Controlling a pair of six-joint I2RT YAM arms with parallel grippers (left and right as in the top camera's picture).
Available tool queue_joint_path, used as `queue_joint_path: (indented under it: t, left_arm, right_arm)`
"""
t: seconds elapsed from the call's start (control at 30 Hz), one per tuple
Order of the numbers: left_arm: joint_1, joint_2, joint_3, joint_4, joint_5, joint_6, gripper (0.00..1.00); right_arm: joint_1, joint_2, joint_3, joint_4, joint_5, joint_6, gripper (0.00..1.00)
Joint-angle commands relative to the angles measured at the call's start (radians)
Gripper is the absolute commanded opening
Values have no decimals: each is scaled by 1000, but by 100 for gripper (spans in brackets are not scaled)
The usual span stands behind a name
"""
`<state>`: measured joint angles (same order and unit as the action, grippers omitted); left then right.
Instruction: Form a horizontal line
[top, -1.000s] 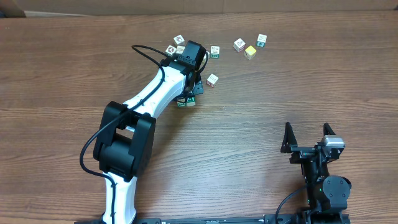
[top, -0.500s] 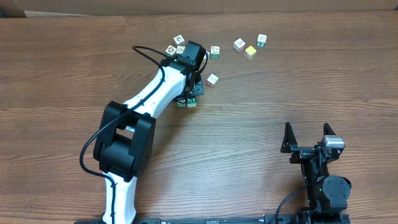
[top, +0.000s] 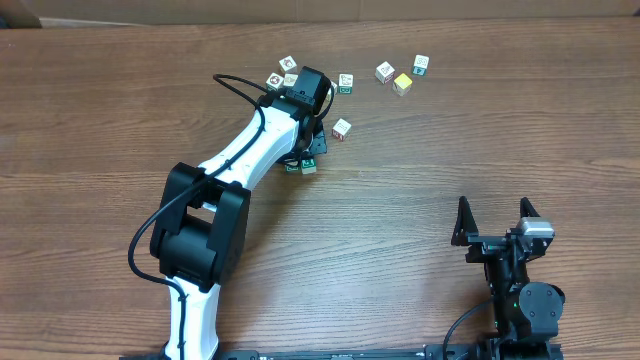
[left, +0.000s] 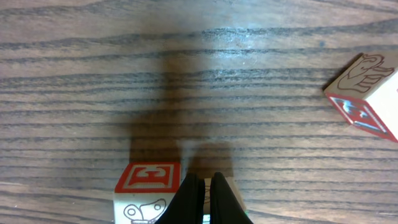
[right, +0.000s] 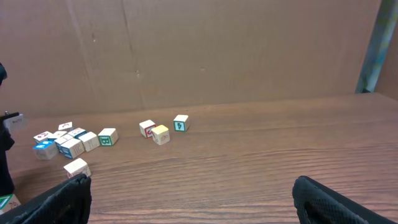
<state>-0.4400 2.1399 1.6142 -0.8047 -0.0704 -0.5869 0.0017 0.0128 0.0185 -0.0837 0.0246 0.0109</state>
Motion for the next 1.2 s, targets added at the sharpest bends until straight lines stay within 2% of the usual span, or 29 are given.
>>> queue_joint_path:
  t: [0.0, 0.47, 1.17]
  left_arm:
    - [-6, -10, -4, -10, 11, 31, 4]
    - [37, -14, 87, 16, -26, 44, 4]
    - [49, -14, 35, -10, -96, -4, 4]
  right_arm:
    - [5, -10, -11, 2, -4, -5, 100]
    - [5, -10, -11, 2, -4, -5, 100]
    - [5, -10, -11, 2, -4, -5, 100]
